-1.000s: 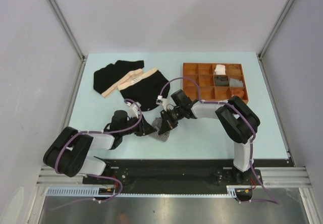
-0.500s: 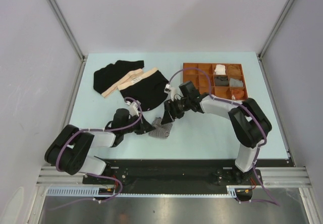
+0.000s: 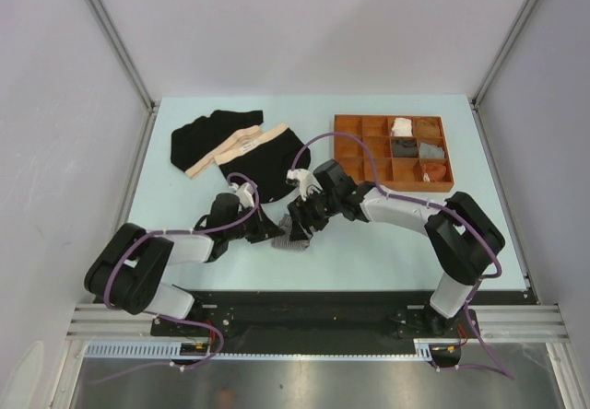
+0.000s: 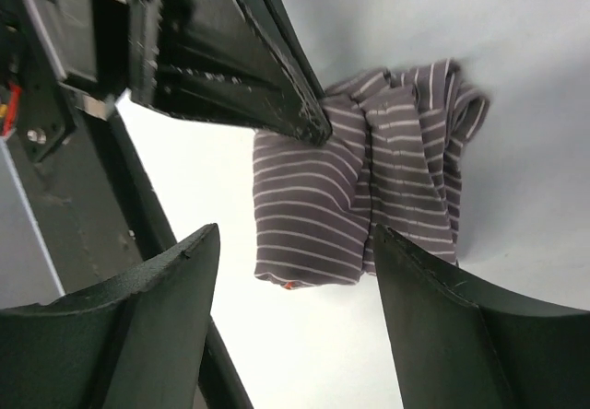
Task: Roll the underwear
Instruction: Roll the underwear to the center of the board.
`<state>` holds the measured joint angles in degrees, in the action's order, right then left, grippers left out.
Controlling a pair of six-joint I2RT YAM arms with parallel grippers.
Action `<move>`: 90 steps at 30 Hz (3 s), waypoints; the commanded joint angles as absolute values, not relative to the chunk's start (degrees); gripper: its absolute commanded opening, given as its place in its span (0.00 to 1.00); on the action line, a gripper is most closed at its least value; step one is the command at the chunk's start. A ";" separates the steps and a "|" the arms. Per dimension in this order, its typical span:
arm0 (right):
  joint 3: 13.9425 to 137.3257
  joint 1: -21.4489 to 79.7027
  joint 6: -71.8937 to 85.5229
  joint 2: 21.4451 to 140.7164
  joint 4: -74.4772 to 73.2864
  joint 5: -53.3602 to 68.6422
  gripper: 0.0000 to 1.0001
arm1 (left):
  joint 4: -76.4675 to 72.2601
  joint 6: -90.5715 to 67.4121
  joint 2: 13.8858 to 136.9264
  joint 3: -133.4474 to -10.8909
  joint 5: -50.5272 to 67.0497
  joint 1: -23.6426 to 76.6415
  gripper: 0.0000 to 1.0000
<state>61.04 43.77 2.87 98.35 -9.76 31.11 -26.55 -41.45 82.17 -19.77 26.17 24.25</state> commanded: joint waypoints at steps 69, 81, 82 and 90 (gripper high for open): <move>54.67 31.91 26.64 108.64 0.35 43.60 0.37 | -19.53 -32.62 92.37 -31.19 19.25 24.79 0.18; 55.99 26.72 18.46 99.84 -6.86 42.36 0.78 | -16.26 -27.69 95.01 -33.84 21.88 24.87 0.17; 55.99 25.76 18.20 100.19 -6.59 42.54 0.79 | -17.04 -27.51 94.75 -33.49 22.23 25.05 0.17; 57.39 24.79 21.71 107.48 -0.53 46.49 0.84 | -17.32 -23.92 93.52 -33.13 22.59 27.68 0.17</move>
<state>55.77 24.58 20.78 103.94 -4.08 44.03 -20.47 -29.82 93.21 -34.39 26.11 25.67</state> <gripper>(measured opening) 0.826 0.178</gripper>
